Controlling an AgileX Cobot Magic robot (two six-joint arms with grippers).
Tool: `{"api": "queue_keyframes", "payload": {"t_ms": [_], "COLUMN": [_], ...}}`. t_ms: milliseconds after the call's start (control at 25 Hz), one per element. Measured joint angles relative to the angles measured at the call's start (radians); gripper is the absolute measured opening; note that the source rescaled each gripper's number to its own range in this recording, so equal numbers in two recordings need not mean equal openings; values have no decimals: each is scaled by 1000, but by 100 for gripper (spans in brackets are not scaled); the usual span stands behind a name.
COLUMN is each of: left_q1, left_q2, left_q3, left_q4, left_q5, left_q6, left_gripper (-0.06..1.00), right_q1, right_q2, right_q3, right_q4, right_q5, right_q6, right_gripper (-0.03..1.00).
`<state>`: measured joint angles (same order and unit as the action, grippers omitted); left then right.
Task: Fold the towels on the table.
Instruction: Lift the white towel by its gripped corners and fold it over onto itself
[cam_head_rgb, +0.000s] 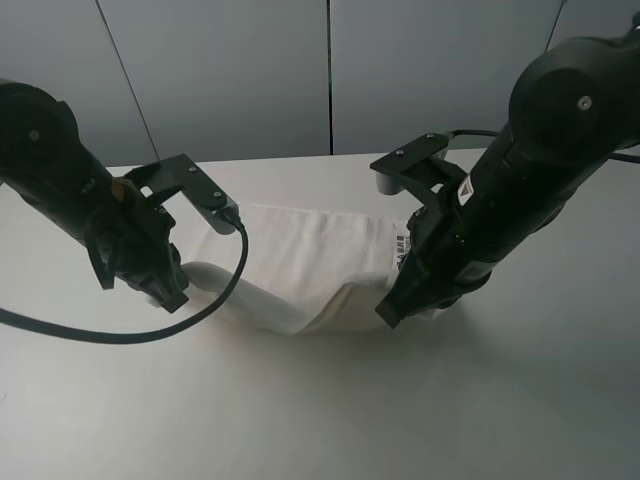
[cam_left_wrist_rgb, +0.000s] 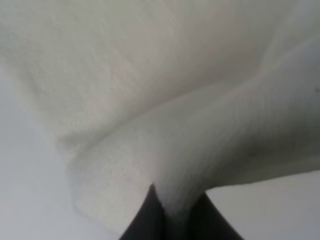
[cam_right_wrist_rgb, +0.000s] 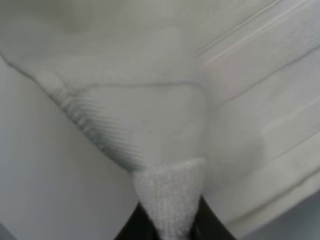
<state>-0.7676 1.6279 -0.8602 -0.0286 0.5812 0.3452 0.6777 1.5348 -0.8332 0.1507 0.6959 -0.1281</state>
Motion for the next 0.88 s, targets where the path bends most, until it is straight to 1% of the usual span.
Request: {"api": "queue_keyframes", "payload": {"t_ms": [120, 200, 320, 400, 600, 720, 760, 840, 880], "left_q1": [0, 0, 14, 43, 132, 169, 173, 177, 177], "left_q2": [0, 0, 0, 0, 0, 0, 0, 0, 0], "left_q3": [0, -9, -34, -46, -50, -53, -53, -53, -53], "left_q4": [0, 0, 0, -2, -4, -12, -15, -19, -19], "left_q5": [-47, -66, -101, -130, -160, -186, -195, -217, -229], "left_q6": [-80, -124, -190, -229, -277, -281, -281, -281, -281], "left_gripper": [0, 0, 0, 0, 0, 0, 0, 5, 10], "right_q1": [0, 0, 0, 0, 0, 0, 0, 2, 2], "right_q2": [0, 0, 0, 2, 53, 81, 89, 101, 106], "right_q3": [-17, -17, -17, -17, -19, -19, -19, -21, -21], "right_q4": [-112, -175, -248, -284, -378, -482, -531, -630, -665], "right_q5": [-14, -25, -45, -63, -107, -164, -179, -205, -209], "right_q6": [172, 261, 357, 407, 544, 691, 752, 860, 907], "right_gripper": [0, 0, 0, 0, 0, 0, 0, 0, 0]}}
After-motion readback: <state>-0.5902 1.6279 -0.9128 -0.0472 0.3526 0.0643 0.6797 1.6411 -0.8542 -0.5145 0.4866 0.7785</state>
